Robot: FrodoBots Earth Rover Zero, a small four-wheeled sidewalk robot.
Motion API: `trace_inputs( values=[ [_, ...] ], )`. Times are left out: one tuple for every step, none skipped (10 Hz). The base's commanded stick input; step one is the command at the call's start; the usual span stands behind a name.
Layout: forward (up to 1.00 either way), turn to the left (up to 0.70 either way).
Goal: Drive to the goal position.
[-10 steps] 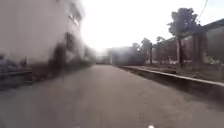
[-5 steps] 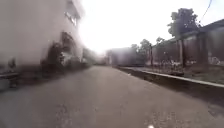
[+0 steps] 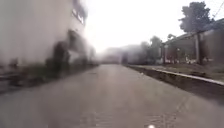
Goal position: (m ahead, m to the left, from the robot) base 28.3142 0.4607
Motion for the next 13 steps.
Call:
trace_inputs(
  values=[
    [1.00,0.00],
    [1.00,0.00],
    [1.00,0.00],
    [1.00,0.00],
    [1.00,0.00],
    [1.00,0.00],
    [1.00,0.00],
    [1.00,0.00],
    [1.00,0.00],
    [1.00,0.00],
    [1.00,0.00],
    [1.00,0.00],
    [1.00,0.00]
  ],
)
